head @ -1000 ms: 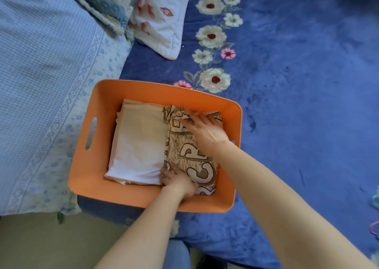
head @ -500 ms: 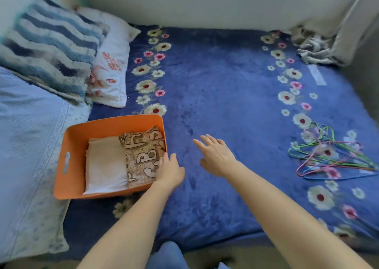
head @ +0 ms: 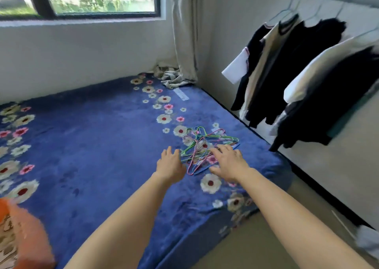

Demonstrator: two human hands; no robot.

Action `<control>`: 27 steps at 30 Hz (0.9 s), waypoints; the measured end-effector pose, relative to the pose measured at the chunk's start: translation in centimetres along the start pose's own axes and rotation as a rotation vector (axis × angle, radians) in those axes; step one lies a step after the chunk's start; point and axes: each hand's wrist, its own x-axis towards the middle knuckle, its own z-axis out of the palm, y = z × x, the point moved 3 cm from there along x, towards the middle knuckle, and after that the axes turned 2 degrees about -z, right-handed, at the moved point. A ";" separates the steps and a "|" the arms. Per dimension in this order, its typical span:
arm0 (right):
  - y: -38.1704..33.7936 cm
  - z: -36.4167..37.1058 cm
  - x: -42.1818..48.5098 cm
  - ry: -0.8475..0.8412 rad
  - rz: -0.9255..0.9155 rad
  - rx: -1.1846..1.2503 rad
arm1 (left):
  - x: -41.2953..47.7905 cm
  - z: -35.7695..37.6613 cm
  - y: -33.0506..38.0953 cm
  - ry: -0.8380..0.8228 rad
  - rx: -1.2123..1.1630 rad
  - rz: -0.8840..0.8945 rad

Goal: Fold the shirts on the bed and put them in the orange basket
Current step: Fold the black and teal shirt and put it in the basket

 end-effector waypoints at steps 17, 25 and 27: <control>35.6 -13.2 3.6 0.306 0.445 0.001 | 19.5 -5.8 38.5 0.205 0.203 0.619; 50.7 -17.3 4.7 0.397 0.619 0.097 | 25.2 -6.3 52.7 0.157 0.182 0.731; 54.7 -18.2 5.3 0.418 0.647 0.121 | 26.1 -6.0 56.5 0.176 0.168 0.783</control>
